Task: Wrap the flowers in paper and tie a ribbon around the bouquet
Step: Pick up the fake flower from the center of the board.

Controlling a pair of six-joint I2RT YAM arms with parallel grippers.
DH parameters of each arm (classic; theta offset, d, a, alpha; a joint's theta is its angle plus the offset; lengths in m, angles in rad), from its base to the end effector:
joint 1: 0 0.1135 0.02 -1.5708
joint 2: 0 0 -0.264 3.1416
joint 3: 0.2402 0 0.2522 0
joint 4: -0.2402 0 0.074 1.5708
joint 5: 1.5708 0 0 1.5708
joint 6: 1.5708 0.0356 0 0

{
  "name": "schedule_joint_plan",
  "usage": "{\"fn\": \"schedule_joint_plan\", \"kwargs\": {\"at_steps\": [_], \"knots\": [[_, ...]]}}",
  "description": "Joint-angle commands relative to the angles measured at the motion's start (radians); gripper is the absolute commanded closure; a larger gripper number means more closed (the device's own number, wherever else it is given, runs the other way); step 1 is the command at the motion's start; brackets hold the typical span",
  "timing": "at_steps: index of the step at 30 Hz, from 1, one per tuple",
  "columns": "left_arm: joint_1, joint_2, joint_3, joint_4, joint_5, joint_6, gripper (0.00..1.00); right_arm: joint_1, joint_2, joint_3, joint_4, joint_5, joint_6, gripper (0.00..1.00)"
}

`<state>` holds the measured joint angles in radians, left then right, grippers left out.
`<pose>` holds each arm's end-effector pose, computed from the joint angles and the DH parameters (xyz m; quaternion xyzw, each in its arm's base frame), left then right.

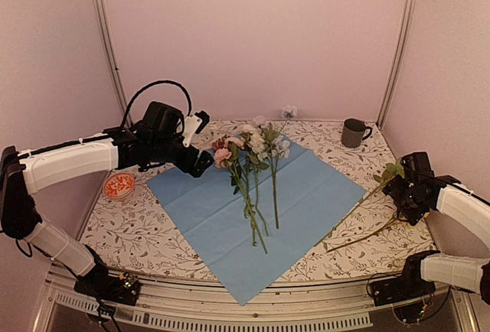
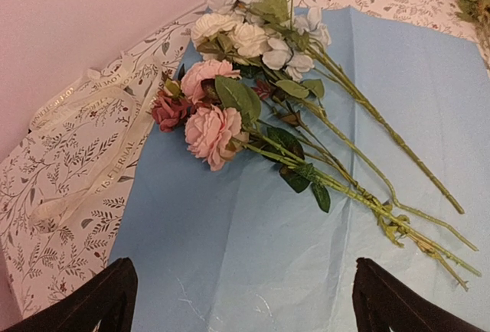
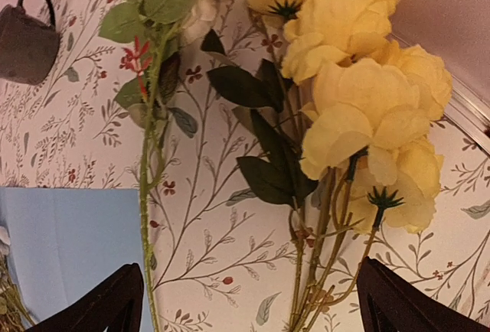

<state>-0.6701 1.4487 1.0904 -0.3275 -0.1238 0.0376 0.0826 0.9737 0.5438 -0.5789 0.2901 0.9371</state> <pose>0.2558 -0.1971 0.2766 0.2877 0.8552 -0.0798 0.4236 0.1771 0.0044 0.1928 0.4304 0.8486 0.0127 0.3073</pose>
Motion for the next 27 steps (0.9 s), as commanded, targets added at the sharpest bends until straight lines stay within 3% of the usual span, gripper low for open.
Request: {"fn": "schedule_joint_plan", "kwargs": {"at_steps": [1,5,9,11,15,17,22,27], "knots": [[-0.013,-0.028,-0.006,0.003,0.004,0.010,0.01,-0.037,0.034,-0.061,0.025,0.075,0.161,0.01],[-0.014,-0.026,-0.007,0.003,0.007,0.010,0.01,-0.078,0.140,-0.058,0.151,0.006,0.071,0.06],[-0.014,-0.026,-0.007,0.002,0.004,0.011,0.01,-0.114,0.254,-0.027,0.192,-0.058,0.028,0.20],[-0.014,-0.027,-0.007,0.002,0.001,0.013,0.01,-0.133,0.296,-0.028,0.207,-0.086,0.022,0.32],[-0.014,-0.027,-0.007,0.004,0.001,0.014,0.01,-0.177,0.319,-0.051,0.224,-0.130,0.029,0.73],[-0.014,-0.025,-0.007,0.004,0.005,0.012,0.01,-0.183,0.292,-0.063,0.208,-0.110,0.045,0.83],[-0.014,-0.022,-0.007,0.004,0.006,0.013,0.01,-0.190,0.110,-0.059,0.112,0.010,0.116,0.92],[-0.014,-0.016,-0.007,0.004,0.007,0.012,0.01,-0.190,-0.104,0.087,-0.037,0.227,0.119,0.96]]}}
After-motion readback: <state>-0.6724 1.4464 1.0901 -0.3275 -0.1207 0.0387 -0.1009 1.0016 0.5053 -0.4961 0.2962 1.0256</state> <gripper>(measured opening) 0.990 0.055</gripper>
